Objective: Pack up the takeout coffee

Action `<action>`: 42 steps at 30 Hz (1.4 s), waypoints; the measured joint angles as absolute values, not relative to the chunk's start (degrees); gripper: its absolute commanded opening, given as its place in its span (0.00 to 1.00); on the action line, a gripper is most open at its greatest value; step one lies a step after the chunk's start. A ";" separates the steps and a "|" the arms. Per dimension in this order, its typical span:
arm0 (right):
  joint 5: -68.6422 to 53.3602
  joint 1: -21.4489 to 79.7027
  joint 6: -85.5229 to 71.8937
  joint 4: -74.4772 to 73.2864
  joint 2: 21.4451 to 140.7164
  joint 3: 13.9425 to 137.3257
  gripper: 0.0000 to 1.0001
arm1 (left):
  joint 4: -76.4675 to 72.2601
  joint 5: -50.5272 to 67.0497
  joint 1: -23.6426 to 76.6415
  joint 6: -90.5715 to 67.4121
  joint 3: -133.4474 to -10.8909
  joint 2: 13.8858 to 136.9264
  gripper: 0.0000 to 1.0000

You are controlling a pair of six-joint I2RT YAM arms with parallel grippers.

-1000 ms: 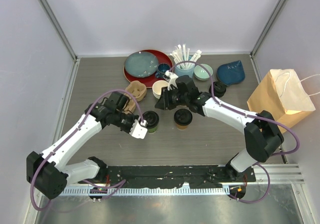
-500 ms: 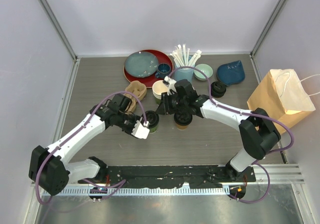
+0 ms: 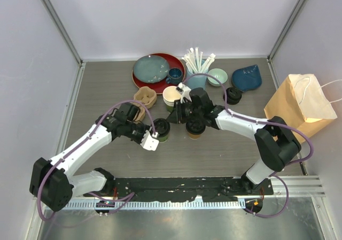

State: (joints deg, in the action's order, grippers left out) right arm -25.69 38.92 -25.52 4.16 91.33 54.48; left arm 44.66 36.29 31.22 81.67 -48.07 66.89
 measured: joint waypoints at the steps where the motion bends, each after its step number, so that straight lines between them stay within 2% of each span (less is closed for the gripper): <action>1: -25.76 38.87 -25.78 5.30 91.18 53.78 0.20 | 44.16 36.34 31.22 81.78 -47.68 66.85 0.35; 8: -25.76 38.59 -27.40 11.90 90.28 49.69 0.14 | 39.40 37.43 31.11 84.18 -44.51 65.80 0.24; 16: -24.23 38.39 -28.25 17.08 89.34 45.95 0.01 | 34.33 39.24 31.09 87.13 -41.54 65.45 0.12; 30: -21.65 38.48 -29.17 24.80 88.75 41.47 0.01 | 29.67 41.41 31.33 92.82 -38.57 65.34 0.07; 31: -21.47 38.50 -29.15 25.15 88.77 41.32 0.01 | 29.21 41.63 31.35 92.12 -38.44 65.34 0.00; 42: -19.86 38.83 -29.08 27.99 89.25 39.86 0.01 | 27.35 42.39 31.70 89.80 -38.15 65.82 0.00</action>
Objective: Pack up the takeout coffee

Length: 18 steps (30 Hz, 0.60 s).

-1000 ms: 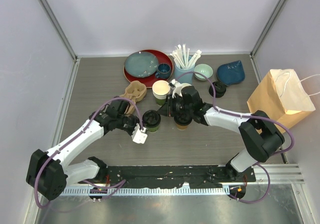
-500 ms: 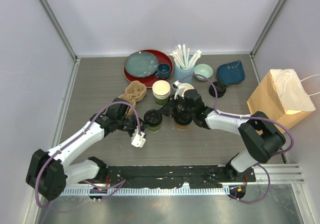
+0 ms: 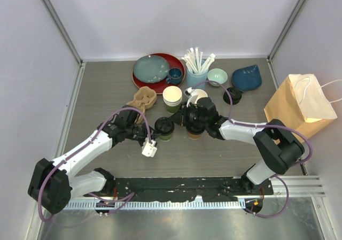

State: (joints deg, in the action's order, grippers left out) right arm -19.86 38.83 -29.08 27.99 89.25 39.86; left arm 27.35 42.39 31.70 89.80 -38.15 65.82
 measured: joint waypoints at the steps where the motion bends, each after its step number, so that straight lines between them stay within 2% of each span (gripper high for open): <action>1: -19.79 38.83 -29.06 27.99 89.25 39.86 0.01 | 27.33 42.37 31.77 89.84 -38.15 65.82 0.00; 6: -18.70 39.38 -28.34 25.56 88.86 41.34 0.01 | 27.27 42.46 31.88 90.41 -38.06 65.65 0.04; 13: -17.37 40.14 -26.28 18.70 88.49 44.75 0.01 | 25.34 42.33 31.92 82.87 -38.15 65.04 0.00; 18: -17.50 40.16 -27.24 20.95 88.90 43.55 0.01 | 24.34 42.57 31.99 79.18 -37.30 64.79 0.00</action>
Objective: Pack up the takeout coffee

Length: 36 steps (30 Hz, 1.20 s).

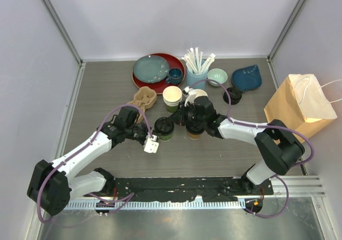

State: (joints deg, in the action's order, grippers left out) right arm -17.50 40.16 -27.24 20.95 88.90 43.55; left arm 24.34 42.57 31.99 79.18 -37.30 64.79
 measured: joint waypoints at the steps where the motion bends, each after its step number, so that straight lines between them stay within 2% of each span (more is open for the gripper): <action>1: -17.43 40.16 -27.59 21.91 88.88 42.85 0.01 | 24.18 42.57 31.99 78.67 -37.26 64.73 0.00; 10: -16.14 40.47 -29.04 26.11 89.25 40.86 0.01 | 23.79 42.50 31.99 79.96 -36.75 64.40 0.00; 17: -15.07 41.63 -26.94 16.67 88.03 45.63 0.08 | 24.12 42.24 32.18 79.37 -36.91 62.81 0.03; 24: -15.16 42.63 -26.04 7.07 86.17 48.69 0.12 | 27.53 41.85 32.25 70.24 -38.61 61.01 0.18; 28: -16.03 43.31 -25.71 3.60 86.19 50.39 0.15 | 31.75 41.78 32.29 70.19 -39.59 60.42 0.19; 33: -16.82 43.79 -25.36 0.19 86.24 52.45 0.22 | 34.68 41.56 32.29 71.68 -39.83 59.53 0.28; 36: -16.82 43.94 -24.99 -1.83 86.24 53.45 0.23 | 36.38 41.17 32.40 72.40 -40.21 59.33 0.30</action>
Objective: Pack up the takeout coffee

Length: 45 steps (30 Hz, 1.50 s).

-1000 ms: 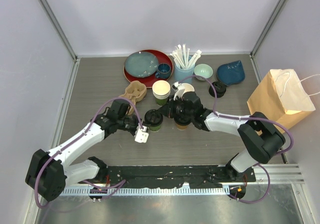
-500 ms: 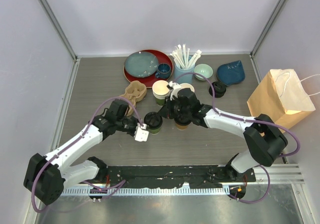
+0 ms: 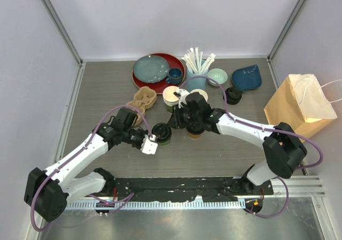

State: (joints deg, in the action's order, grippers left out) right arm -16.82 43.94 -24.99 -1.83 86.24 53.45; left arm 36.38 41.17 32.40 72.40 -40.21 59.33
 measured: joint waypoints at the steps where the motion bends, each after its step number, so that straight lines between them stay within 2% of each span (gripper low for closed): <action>1: -16.82 44.03 -24.77 -2.42 86.24 53.78 0.23 | 36.77 41.12 32.42 72.51 -40.32 59.29 0.31; 11: -16.78 44.03 -23.22 -6.98 88.09 56.71 0.25 | 39.88 40.25 32.51 71.00 -42.46 59.09 0.38; 22: -17.12 43.33 -21.56 -9.19 89.76 59.48 0.30 | 40.29 40.38 32.51 68.20 -44.82 57.34 0.39; 25: -17.12 43.33 -20.84 -9.96 89.76 60.84 0.34 | 41.21 40.60 32.51 68.16 -44.82 56.99 0.40; 28: -17.10 43.33 -20.34 -10.00 89.76 61.60 0.42 | 41.21 40.56 32.51 66.72 -44.82 56.64 0.40; 29: -17.08 43.33 -20.14 -10.07 89.76 61.63 0.51 | 40.75 40.40 32.51 65.69 -44.82 56.58 0.40; 31: -16.99 43.33 -19.81 -10.68 89.76 61.63 0.57 | 38.50 39.70 32.51 60.88 -44.82 56.49 0.40; 38: -15.51 43.33 -17.72 -12.69 88.12 62.46 0.56 | 29.23 34.37 31.88 34.44 -45.45 56.47 0.36; 39: -15.46 43.31 -17.63 -12.91 87.31 62.46 0.54 | 28.88 33.50 31.62 31.05 -45.87 56.45 0.34; 40: -15.35 43.33 -17.61 -13.15 86.24 62.46 0.46 | 28.77 32.03 31.27 26.11 -46.59 56.47 0.34; 42: -15.29 43.33 -17.93 -13.65 83.77 62.39 0.38 | 28.97 29.47 30.15 17.63 -48.42 56.60 0.31; 45: -15.53 43.33 -19.79 -13.76 80.14 61.36 0.38 | 29.56 27.22 27.24 7.29 -51.29 57.41 0.27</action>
